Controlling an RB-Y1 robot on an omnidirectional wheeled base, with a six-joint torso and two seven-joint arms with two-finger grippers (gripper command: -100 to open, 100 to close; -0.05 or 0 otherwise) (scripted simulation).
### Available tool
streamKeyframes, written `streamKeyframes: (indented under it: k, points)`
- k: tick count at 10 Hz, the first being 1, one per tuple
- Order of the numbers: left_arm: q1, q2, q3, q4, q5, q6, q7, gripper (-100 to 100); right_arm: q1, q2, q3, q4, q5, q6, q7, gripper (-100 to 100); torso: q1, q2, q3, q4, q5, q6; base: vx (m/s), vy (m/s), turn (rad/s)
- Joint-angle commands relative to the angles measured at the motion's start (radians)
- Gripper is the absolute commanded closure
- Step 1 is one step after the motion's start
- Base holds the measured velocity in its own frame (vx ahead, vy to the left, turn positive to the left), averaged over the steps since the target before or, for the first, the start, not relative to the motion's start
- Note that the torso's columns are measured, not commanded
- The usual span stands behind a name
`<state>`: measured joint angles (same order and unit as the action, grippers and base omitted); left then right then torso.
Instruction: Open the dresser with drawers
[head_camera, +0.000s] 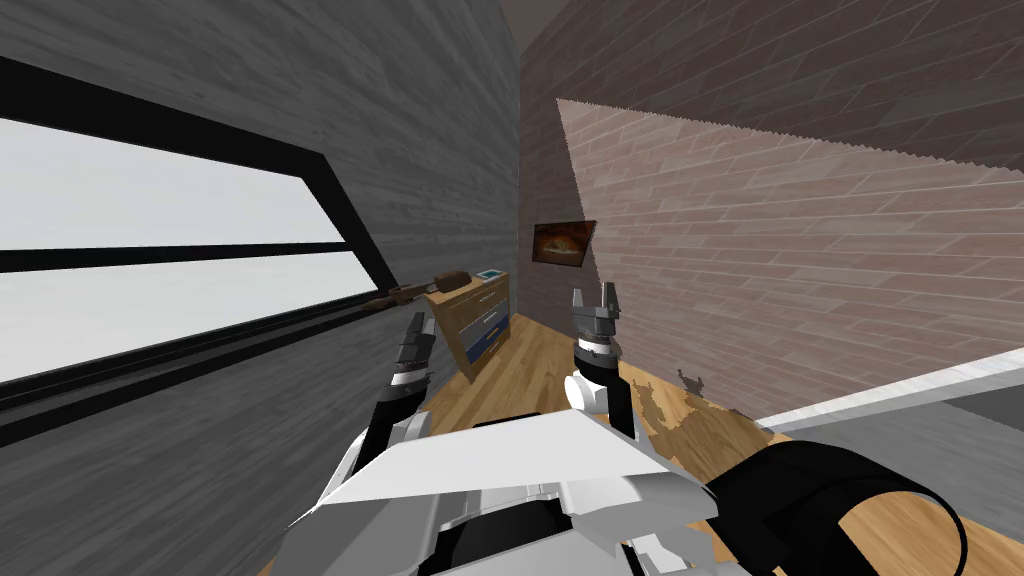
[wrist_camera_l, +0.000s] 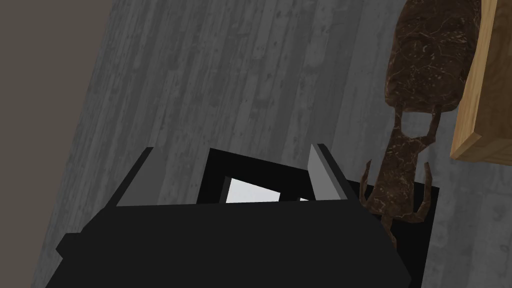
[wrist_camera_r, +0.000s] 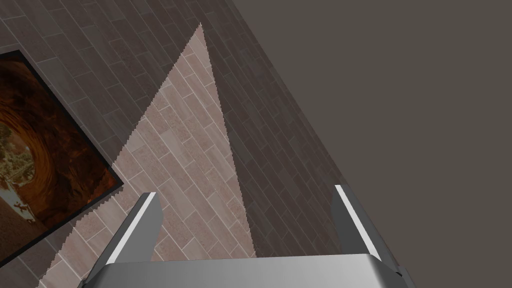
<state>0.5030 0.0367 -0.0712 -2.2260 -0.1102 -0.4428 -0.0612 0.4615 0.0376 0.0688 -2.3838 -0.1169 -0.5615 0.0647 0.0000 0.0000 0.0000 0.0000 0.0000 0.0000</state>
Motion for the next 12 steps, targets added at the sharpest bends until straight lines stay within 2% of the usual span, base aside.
streamKeyframes:
  k: [1, 9, 10, 12]
  points:
    - [0.0, 0.0, 0.0, 0.0, 0.0, 0.0, 0.0, 0, 0.0, 0.0, 0.0, 0.0, 0.0, 0.0, 0.0, 0, 0.0, 0.04, -0.082, 0.041, 0.0, 0.0, 0.0, 0.0, 0.0]
    - [0.0, 0.0, 0.0, 0.0, 0.0, 0.0, 0.0, 0, 0.0, 0.0, 0.0, 0.0, 0.0, 0.0, 0.0, 0, 0.0, 0.618, -1.234, 0.617, 0.0, 0.0, 0.0, 0.0, 0.0]
    - [-0.007, 0.036, -0.004, 0.007, 0.002, 0.01, 0.004, -100, 0.0, 0.0, 0.0, 0.0, 0.0, 0.0, 0.0, 0, 0.0, 0.691, -1.382, 0.691, 0.0, 0.0, 0.04, 0.009, -0.038]
    - [-0.022, 0.07, -0.011, 0.022, 0.007, 0.031, 0.012, -100, 0.0, 0.0, 0.0, 0.0, 0.0, 0.0, 0.0, 0, 0.001, 0.732, -1.472, 0.733, 0.0, 0.0, 0.093, 0.029, -0.055]
